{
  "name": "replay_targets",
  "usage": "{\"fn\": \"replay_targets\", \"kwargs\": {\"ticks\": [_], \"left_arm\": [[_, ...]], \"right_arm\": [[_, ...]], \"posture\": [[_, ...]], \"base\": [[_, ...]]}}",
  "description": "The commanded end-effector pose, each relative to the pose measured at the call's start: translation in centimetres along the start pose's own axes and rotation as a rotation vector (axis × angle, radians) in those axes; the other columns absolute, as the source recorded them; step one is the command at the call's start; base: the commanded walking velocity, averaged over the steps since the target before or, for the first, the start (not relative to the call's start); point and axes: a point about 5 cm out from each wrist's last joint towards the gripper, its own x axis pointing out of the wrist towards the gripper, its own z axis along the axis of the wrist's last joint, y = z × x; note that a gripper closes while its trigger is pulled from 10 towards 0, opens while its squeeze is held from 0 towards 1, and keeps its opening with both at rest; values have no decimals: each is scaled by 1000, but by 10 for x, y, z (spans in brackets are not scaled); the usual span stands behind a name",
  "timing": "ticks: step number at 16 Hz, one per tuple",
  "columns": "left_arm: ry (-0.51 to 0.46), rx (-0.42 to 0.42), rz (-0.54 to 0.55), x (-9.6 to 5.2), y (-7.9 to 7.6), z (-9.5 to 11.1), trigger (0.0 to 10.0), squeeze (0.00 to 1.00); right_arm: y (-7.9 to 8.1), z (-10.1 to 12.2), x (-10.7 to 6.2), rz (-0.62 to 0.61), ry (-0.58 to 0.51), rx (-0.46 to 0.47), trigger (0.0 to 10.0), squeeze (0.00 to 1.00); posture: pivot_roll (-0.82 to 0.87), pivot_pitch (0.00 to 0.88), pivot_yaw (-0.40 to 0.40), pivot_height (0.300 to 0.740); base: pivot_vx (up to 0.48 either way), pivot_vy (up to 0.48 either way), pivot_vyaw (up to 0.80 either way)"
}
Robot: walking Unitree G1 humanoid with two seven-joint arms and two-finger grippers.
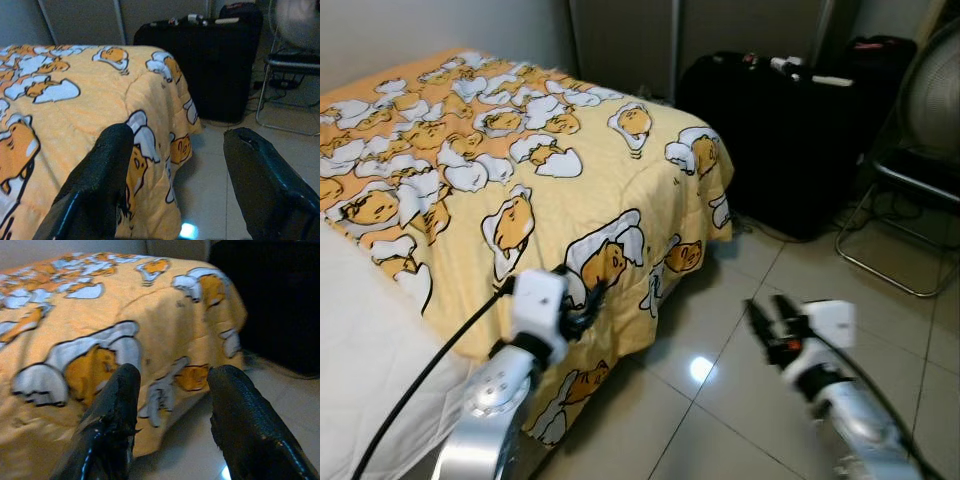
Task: Clean up the room
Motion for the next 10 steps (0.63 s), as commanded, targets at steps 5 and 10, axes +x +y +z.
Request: {"fn": "replay_targets", "kwargs": {"ticks": [5, 10], "left_arm": [[29, 9, 39, -6, 3, -7, 10000, 1000], [34, 8, 23, -9, 0, -9, 10000, 1000]], "right_arm": [[10, 5, 5, 51, -20, -40, 10000, 0], [11, 6, 5, 56, -22, -48, 10000, 0]], "posture": [[-74, 33, 39, 740], [-82, 38, 37, 740]], "base": [[347, 0, 0], [362, 0, -136]]}}
